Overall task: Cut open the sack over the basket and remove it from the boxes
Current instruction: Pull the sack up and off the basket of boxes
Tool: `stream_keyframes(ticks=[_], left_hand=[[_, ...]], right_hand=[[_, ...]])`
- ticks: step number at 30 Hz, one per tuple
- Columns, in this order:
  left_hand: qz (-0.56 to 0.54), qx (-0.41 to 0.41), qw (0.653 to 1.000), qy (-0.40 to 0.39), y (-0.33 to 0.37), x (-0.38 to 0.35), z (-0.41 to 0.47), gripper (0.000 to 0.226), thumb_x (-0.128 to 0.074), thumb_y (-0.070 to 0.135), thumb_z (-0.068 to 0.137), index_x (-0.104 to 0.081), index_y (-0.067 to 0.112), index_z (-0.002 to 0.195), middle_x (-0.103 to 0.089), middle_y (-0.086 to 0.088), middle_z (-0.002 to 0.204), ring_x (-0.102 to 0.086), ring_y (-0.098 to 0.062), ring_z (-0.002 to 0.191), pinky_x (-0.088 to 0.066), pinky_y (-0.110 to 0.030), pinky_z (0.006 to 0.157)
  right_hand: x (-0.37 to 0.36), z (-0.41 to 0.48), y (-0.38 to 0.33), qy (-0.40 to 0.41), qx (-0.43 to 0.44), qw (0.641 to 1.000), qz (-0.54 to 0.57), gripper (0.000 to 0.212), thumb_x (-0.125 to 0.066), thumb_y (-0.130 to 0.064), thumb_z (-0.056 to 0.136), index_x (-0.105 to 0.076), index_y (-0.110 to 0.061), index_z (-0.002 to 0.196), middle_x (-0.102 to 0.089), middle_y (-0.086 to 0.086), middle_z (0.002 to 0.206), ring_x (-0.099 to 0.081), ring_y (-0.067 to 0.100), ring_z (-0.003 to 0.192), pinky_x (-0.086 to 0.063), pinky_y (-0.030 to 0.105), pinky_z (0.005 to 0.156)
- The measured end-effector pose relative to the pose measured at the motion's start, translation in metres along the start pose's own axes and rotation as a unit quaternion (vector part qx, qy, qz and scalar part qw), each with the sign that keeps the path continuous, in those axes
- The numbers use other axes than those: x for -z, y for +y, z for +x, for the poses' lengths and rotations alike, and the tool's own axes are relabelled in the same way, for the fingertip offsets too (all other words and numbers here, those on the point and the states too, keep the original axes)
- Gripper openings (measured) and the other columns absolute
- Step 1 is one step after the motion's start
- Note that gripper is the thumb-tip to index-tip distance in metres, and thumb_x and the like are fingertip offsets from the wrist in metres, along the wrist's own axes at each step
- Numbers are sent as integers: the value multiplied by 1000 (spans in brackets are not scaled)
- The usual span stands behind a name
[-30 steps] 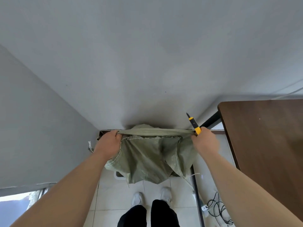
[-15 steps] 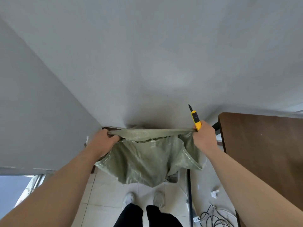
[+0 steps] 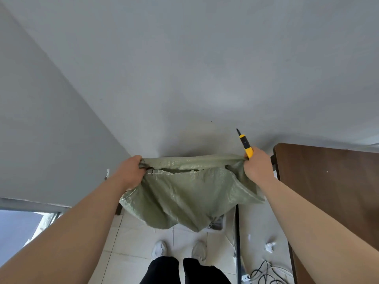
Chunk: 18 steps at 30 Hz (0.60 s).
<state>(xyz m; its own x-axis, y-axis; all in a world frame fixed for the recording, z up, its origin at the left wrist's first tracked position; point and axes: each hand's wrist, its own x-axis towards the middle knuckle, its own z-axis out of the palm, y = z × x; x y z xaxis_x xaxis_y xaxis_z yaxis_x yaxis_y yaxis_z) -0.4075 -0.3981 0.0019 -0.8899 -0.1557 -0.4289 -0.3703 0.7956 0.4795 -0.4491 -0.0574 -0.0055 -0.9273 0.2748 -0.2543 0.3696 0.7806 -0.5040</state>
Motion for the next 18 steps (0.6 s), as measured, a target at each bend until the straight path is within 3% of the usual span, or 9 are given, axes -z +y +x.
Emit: stream_keyframes(ticks=[2, 8, 11, 15, 18], left_hand=[[10, -2, 1000, -11, 1, -2, 0, 8, -48, 6, 94, -53, 1, 97, -57, -10, 95, -49, -23, 85, -33, -28, 72], [-30, -2, 999, 31, 16, 12, 2, 14, -42, 6, 95, -50, -1, 105, -55, -14, 97, -49, -26, 87, -35, -32, 73], [-43, 27, 999, 7, 19, 11, 1, 18, -40, 12, 96, -46, 0, 108, -56, -18, 103, -49, -27, 87, -35, -34, 71], [-89, 34, 995, -35, 27, 16, -3, 27, -58, 16, 86, -43, 7, 107, -56, -11, 95, -52, -22, 76, -38, -31, 59], [-96, -14, 995, 15, 33, 24, -2, 25, -60, 7, 84, -44, 6, 103, -53, -8, 85, -49, -19, 69, -37, -26, 53]], right_hand=[[0, 1, -1, -6, -14, 1000, -6, 10, -49, 0, 84, -55, -8, 84, -59, 13, 81, -53, 32, 73, -35, 32, 57], [24, 2, -20, 86, 17, 993, 75, 12, -49, 1, 86, -52, -11, 83, -50, 3, 72, -46, 27, 71, -30, 31, 60], [19, 0, -17, 42, 5, 998, 53, 11, -50, -1, 87, -52, -11, 85, -51, 1, 71, -49, 28, 74, -30, 31, 57], [25, 5, -21, 52, 0, 997, 51, 9, -50, -1, 88, -53, -10, 86, -55, 9, 81, -49, 29, 73, -31, 32, 59], [38, 8, -30, 111, 9, 988, 112, 14, -50, 1, 87, -52, -13, 87, -54, 7, 81, -47, 27, 73, -32, 31, 62]])
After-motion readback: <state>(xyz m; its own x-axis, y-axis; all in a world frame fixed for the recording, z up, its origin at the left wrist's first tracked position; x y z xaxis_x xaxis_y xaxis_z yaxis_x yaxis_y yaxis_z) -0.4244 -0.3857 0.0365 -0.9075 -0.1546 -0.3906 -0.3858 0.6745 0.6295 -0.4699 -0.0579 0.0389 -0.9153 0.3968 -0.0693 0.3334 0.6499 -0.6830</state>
